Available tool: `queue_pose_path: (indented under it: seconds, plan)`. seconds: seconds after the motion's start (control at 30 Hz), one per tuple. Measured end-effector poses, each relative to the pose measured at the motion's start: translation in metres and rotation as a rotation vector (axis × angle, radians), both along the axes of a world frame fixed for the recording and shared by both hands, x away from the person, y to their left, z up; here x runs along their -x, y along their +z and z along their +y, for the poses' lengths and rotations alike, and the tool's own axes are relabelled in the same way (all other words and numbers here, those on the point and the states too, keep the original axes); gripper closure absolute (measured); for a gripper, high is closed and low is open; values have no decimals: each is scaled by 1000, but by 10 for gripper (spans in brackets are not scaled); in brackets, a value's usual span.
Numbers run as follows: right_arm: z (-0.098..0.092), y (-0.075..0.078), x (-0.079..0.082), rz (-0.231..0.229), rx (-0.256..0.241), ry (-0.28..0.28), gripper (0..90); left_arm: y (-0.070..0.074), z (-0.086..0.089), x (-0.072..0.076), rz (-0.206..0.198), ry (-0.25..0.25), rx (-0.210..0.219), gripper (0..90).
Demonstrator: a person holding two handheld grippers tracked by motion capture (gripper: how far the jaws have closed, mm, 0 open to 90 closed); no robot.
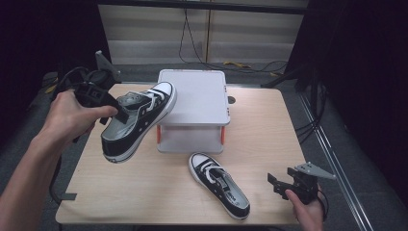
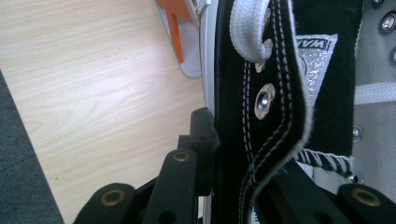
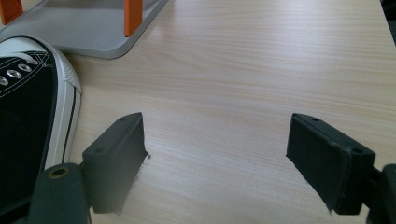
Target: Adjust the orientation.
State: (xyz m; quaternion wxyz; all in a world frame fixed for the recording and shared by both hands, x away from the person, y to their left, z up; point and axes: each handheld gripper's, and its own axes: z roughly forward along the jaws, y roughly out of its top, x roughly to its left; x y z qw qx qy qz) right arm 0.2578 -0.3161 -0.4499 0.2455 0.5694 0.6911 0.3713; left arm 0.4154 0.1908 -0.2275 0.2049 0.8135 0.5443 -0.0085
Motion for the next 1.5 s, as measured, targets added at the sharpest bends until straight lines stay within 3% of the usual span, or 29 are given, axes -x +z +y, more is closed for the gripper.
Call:
queue_pose_path:
  seconds: [0.23,0.43,0.57,0.83,0.93,1.2,1.43,1.5]
  plan:
    - [1,-1,0,2,6,7,191,-3,-25,-29,11,41,20,823]
    - [4,-2,0,4,4,21,191,-6,-40,-48,47,83,35,824]
    - [6,-1,1,4,7,26,190,-8,-52,-61,62,113,22,824]
    - [5,-1,1,2,4,27,191,-15,-69,-89,59,244,22,823]
    - [5,-1,2,0,0,30,190,-22,-74,-99,76,262,9,822]
    - [3,-1,4,2,-1,33,191,-27,-82,-114,77,312,-11,821]
    - [7,0,5,-6,11,49,190,-41,-91,-127,71,366,-7,822]
    - [7,0,5,-2,10,49,190,-43,-94,-130,88,365,-9,822]
